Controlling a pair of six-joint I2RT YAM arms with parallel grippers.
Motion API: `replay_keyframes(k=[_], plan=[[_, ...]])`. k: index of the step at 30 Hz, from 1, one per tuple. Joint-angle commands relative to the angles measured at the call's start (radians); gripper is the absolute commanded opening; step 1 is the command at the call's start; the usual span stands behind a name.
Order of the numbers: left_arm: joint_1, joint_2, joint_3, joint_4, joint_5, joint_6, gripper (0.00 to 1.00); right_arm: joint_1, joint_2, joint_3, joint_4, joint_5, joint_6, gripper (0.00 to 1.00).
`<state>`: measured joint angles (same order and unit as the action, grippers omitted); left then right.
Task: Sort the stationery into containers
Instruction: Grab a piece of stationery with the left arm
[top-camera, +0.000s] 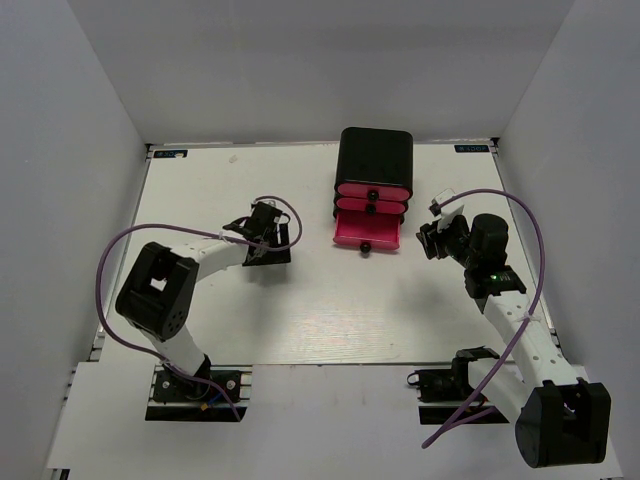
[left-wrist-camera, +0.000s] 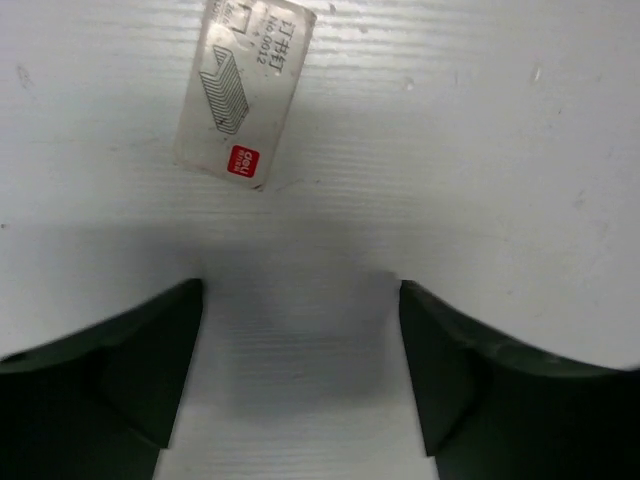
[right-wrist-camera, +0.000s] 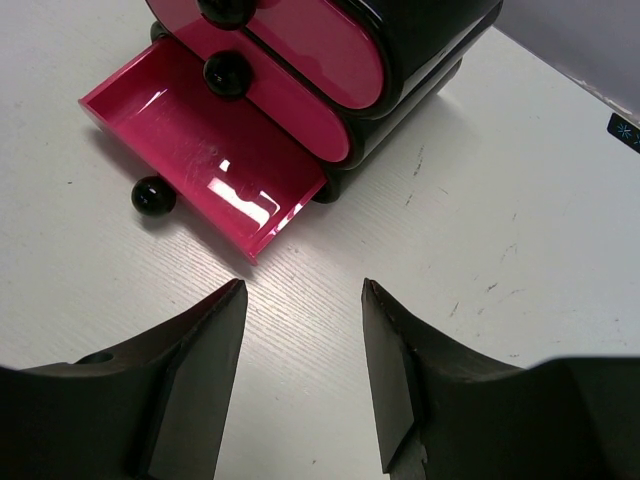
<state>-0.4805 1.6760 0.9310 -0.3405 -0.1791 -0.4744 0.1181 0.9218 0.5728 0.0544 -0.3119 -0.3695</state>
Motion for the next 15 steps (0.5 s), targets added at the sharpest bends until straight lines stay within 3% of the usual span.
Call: replay_keyframes(k=[1,12,15], plan=[[0.013,-0.027,0.018,-0.089,-0.023,-0.003,0.97,-0.003,-0.015,-0.007,0.032,-0.013,0.004,0.56],[0.063,0.238,0.245,-0.169,-0.097,0.048,1.00,-0.006,-0.015,-0.007,0.030,-0.012,0.001,0.57],[0.063,0.283,0.304,-0.198,-0.097,0.072,0.91,-0.006,-0.011,-0.007,0.033,-0.010,0.003,0.57]])
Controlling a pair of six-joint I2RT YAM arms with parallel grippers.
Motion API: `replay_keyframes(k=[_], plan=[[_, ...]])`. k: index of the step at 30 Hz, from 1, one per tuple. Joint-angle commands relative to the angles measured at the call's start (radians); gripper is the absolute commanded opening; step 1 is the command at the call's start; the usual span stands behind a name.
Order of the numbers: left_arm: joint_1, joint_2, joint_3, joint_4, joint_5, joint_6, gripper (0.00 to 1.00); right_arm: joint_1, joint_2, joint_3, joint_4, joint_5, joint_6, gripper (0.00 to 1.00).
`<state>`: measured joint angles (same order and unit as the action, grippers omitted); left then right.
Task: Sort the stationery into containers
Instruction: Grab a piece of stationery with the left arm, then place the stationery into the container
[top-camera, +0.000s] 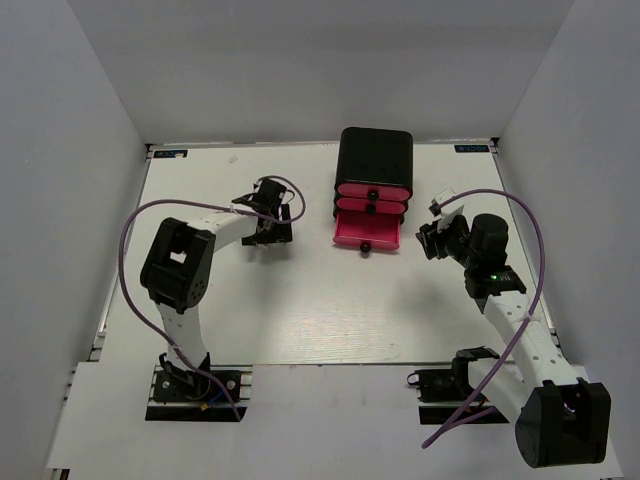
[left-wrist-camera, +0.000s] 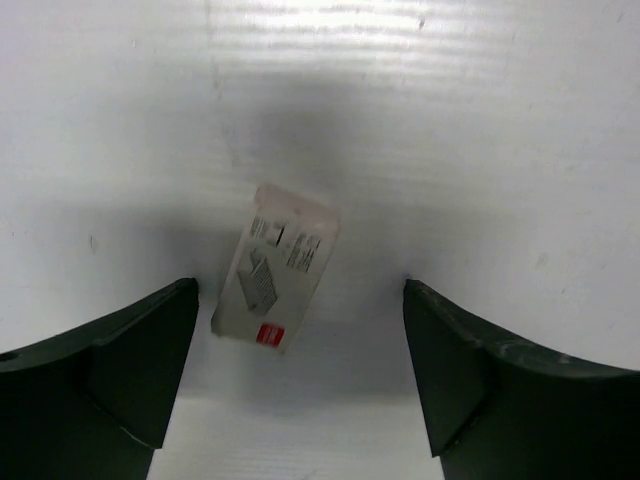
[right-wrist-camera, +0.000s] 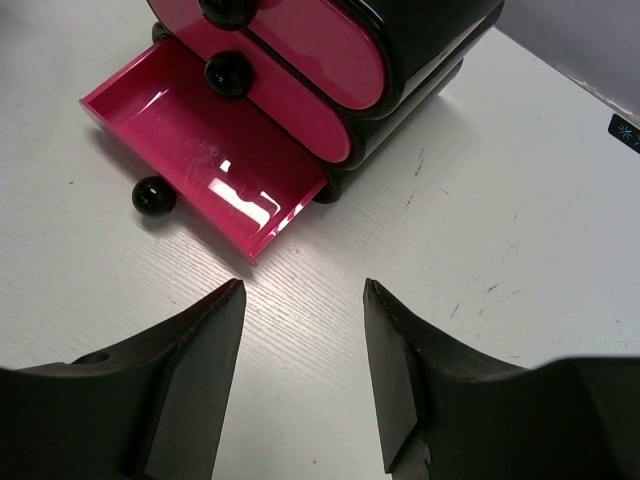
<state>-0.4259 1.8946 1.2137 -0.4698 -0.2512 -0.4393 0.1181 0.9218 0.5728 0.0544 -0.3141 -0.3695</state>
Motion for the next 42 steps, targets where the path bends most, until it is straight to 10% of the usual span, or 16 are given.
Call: replay_keyframes(k=[1,10,14,18,26,42], plan=[[0.009,0.064,0.032,-0.069,-0.025,0.037,0.88,-0.006,-0.014,-0.010,0.033,-0.006,0.001,0.57],[-0.005,-0.024,-0.049,-0.038,0.047,0.057,0.19,-0.006,-0.009,-0.011,0.036,-0.005,-0.002,0.57],[-0.025,-0.132,-0.091,0.008,0.168,0.076,0.03,-0.006,-0.009,-0.011,0.036,-0.008,-0.002,0.57],[-0.050,-0.236,-0.100,0.075,0.375,0.085,0.00,-0.008,-0.008,-0.011,0.036,-0.010,-0.002,0.69],[-0.112,-0.195,0.026,0.169,0.631,-0.033,0.00,-0.006,-0.014,-0.008,0.039,-0.002,0.001,0.62],[-0.195,0.020,0.217,0.342,0.566,-0.254,0.02,-0.009,-0.018,-0.013,0.042,0.000,0.006,0.60]])
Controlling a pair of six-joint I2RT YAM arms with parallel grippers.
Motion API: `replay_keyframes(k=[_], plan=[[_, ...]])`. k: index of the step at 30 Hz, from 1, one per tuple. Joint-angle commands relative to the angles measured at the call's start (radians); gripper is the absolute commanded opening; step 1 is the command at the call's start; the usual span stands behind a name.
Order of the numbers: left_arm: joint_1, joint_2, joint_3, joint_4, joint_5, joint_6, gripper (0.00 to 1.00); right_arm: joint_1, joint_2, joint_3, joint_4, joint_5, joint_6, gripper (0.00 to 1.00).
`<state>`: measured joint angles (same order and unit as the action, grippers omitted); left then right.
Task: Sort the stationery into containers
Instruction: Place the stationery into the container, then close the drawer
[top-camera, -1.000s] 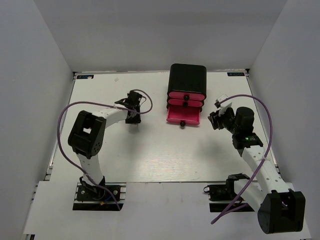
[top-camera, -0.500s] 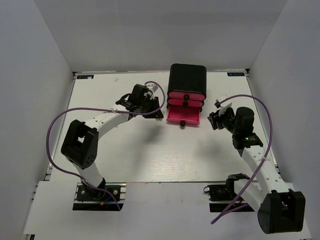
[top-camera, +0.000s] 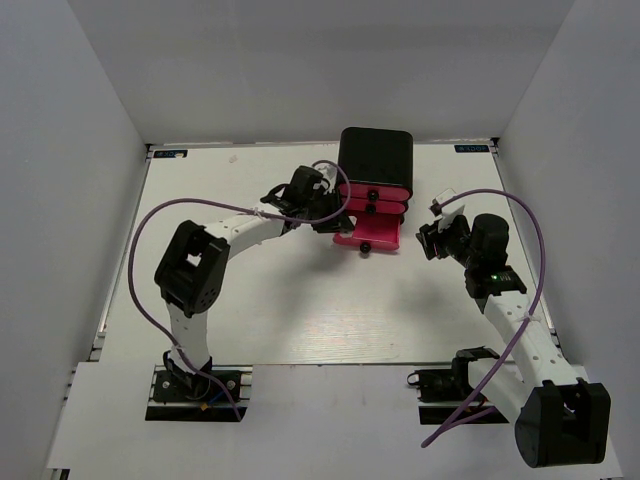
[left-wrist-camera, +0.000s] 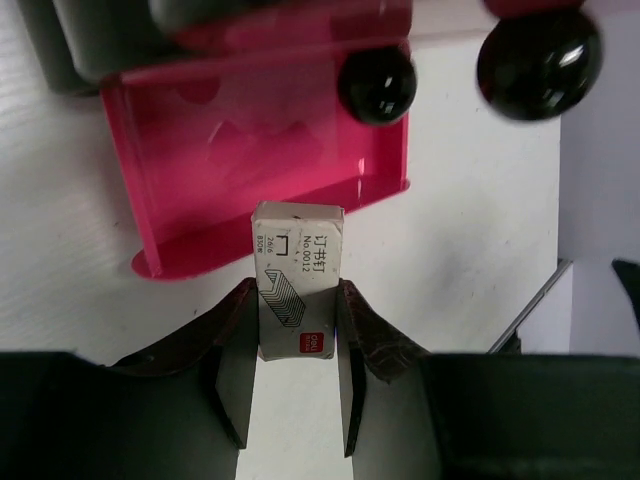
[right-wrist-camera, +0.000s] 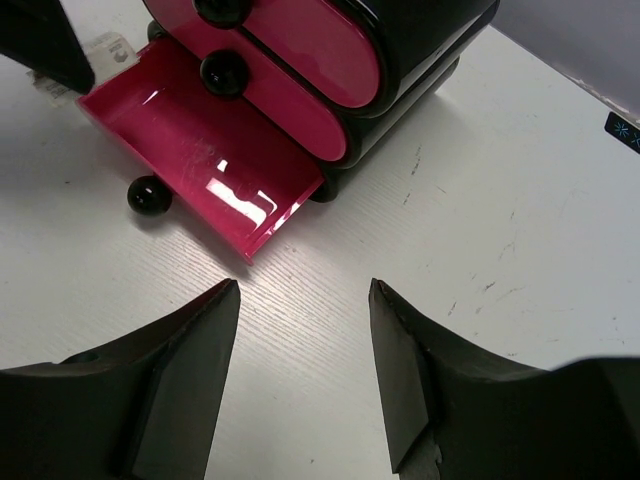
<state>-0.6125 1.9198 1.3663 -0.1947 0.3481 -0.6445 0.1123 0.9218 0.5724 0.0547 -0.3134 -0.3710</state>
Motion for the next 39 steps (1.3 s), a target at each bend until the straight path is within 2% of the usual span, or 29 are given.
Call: replay_keyframes(k=[1,7,13,16,18,25,27,29,30,32,33,35,37,38,39], plan=[[-0.018,0.004,0.074,0.067,-0.049,-0.049,0.02,-0.006,-0.021,-0.014,0.040,-0.001,0.007,0.60],[-0.029,0.062,0.151,0.032,-0.118,-0.081,0.05,-0.011,-0.023,-0.014,0.039,-0.007,0.007,0.60],[-0.038,0.094,0.194,-0.012,-0.150,-0.081,0.25,-0.013,-0.024,-0.014,0.037,-0.015,0.009,0.60],[-0.038,0.104,0.194,-0.031,-0.161,-0.081,0.43,-0.016,-0.024,-0.014,0.037,-0.016,0.009,0.60],[-0.038,0.104,0.194,-0.031,-0.161,-0.081,0.49,-0.019,-0.023,-0.016,0.036,-0.026,0.009,0.60],[-0.038,0.059,0.185,-0.040,-0.170,-0.072,0.62,-0.019,-0.021,-0.020,0.019,-0.072,-0.017,0.60],[-0.038,0.036,0.185,-0.040,-0.161,-0.072,0.62,-0.019,-0.020,-0.025,0.008,-0.127,-0.026,0.58],[-0.038,0.015,0.160,-0.040,-0.152,-0.072,0.62,-0.017,-0.023,-0.028,-0.019,-0.193,-0.080,0.50],[-0.038,-0.019,0.143,-0.040,-0.152,-0.063,0.61,-0.019,-0.021,-0.038,-0.029,-0.243,-0.121,0.33],[-0.038,-0.071,0.111,-0.051,-0.152,-0.037,0.56,-0.013,-0.021,-0.049,-0.088,-0.353,-0.225,0.13],[-0.038,-0.141,0.061,-0.051,-0.152,-0.023,0.43,-0.013,-0.020,-0.061,-0.148,-0.481,-0.356,0.00],[-0.038,-0.227,-0.005,-0.051,-0.161,0.023,0.27,-0.003,-0.012,-0.074,-0.237,-0.550,-0.608,0.00],[-0.026,-0.324,-0.117,-0.061,-0.161,0.084,0.07,0.010,0.008,-0.085,-0.294,-0.598,-0.699,0.00],[-0.015,-0.428,-0.156,-0.061,-0.161,0.112,0.07,0.018,0.031,-0.083,-0.327,-0.599,-0.811,0.00],[-0.015,-0.477,-0.224,-0.102,-0.220,0.143,0.07,0.026,0.058,-0.075,-0.338,-0.590,-0.828,0.00]])
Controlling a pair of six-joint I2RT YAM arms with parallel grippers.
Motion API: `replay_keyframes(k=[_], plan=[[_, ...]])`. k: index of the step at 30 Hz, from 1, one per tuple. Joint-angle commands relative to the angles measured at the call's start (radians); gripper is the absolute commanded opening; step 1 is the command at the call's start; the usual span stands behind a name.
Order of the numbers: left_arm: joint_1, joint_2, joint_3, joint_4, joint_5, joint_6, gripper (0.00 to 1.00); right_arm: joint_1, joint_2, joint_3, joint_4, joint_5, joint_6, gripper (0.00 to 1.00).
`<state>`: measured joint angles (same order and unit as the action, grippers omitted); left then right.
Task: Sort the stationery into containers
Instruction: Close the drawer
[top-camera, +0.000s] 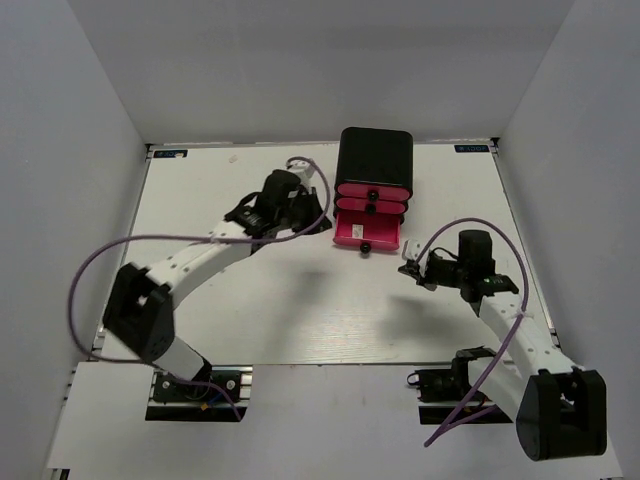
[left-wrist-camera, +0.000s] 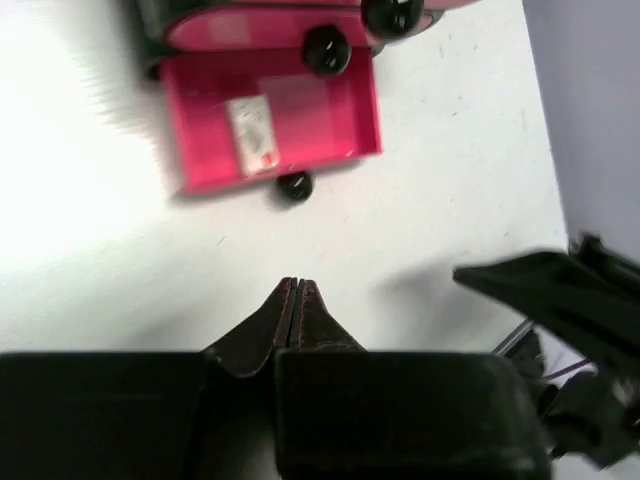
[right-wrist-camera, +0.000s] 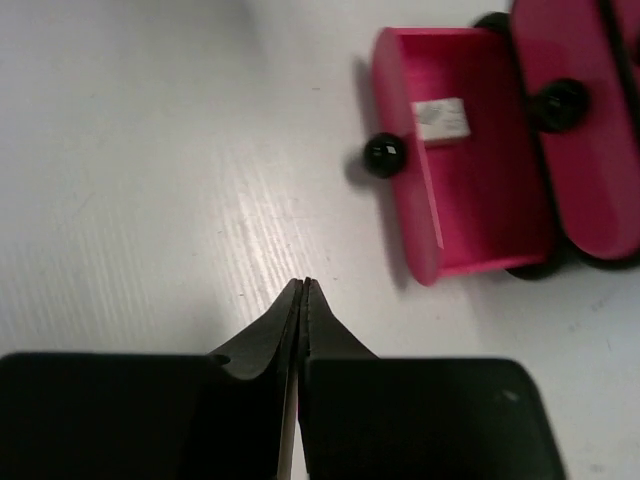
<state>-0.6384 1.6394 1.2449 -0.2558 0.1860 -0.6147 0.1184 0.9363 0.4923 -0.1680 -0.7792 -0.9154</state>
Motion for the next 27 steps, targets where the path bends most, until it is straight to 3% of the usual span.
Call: replay_keyframes(k=[1,4,5,9,15,27], plan=[[0.011,-0.246,-0.134,-0.062,-0.087,0.145,0.09,0.032,0.059,0.017,-0.116,-0.102,-0.289,0.00],[0.011,-0.419,-0.248,-0.140,-0.186,0.233,0.50,0.070,0.136,0.048,-0.094,-0.028,-0.268,0.00],[0.011,-0.459,-0.296,-0.154,-0.204,0.249,0.69,0.088,0.174,0.051,-0.067,-0.009,-0.255,0.00],[0.011,-0.648,-0.410,-0.189,-0.292,0.291,0.87,0.156,0.242,0.075,0.036,0.087,-0.140,0.00],[0.011,-0.864,-0.553,-0.163,-0.312,0.325,0.92,0.243,0.337,0.081,0.249,0.303,-0.005,0.00],[0.011,-0.872,-0.544,-0.168,-0.365,0.325,0.92,0.351,0.521,0.135,0.519,0.619,0.101,0.00]])
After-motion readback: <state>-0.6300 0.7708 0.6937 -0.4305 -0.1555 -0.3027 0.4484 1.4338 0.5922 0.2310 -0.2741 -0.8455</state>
